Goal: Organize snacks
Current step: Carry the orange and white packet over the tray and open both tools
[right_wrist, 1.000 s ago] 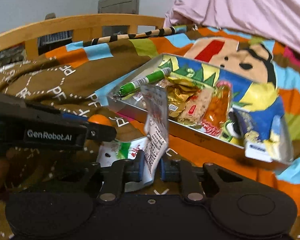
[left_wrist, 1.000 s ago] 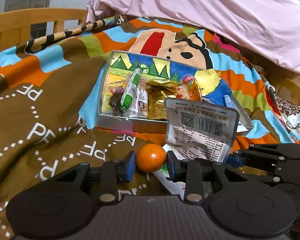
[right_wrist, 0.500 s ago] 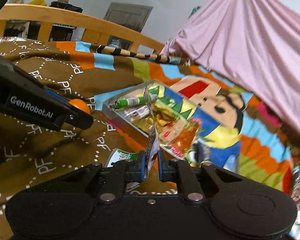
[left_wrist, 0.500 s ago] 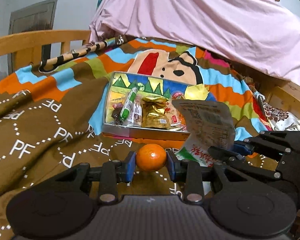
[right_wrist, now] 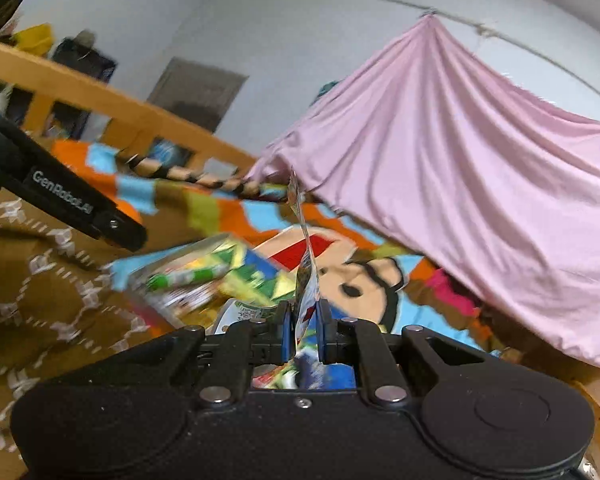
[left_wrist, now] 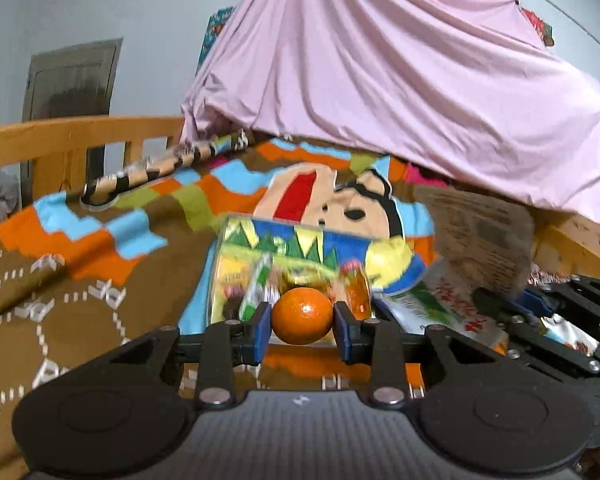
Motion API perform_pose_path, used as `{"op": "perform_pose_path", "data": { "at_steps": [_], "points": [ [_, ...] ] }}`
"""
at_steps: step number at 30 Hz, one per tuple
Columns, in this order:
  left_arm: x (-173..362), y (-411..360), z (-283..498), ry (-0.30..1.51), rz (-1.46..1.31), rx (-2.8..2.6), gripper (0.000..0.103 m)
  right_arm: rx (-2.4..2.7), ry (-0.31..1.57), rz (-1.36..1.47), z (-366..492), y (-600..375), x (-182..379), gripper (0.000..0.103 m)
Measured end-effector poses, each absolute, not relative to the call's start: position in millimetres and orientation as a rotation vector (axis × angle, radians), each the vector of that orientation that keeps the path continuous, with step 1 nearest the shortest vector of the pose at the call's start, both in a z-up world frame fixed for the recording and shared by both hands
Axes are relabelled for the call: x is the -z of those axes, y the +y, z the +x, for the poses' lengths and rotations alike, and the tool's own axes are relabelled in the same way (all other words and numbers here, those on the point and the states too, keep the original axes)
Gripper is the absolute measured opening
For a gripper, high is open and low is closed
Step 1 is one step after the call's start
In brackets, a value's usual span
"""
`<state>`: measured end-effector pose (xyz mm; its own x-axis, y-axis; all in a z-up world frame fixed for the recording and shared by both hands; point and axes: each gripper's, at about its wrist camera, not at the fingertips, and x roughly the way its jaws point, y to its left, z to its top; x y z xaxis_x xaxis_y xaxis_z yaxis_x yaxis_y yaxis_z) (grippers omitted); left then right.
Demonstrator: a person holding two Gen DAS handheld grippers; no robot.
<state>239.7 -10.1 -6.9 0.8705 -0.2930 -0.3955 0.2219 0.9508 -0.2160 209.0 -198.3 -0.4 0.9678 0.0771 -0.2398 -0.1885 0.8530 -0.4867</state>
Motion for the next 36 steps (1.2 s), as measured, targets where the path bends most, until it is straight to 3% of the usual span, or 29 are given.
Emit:
{"op": "perform_pose_path", "data": {
  "at_steps": [9,18,36],
  "points": [
    [-1.4,-21.5,307.4,0.358,-0.149,0.27,0.036,-0.072,0.16,-0.534,266.4,-207.3,3.2,0.013],
    [44.8,-35.7,363.4,0.367,-0.157,0.287,0.036,-0.005,0.228,-0.49,330.8,-212.9,30.1,0.013],
    [85.4,-50.1,375.9,0.47,-0.121,0.322,0.036,-0.007,0.404,-0.451,355.6,-213.7,75.3,0.014]
  ]
}}
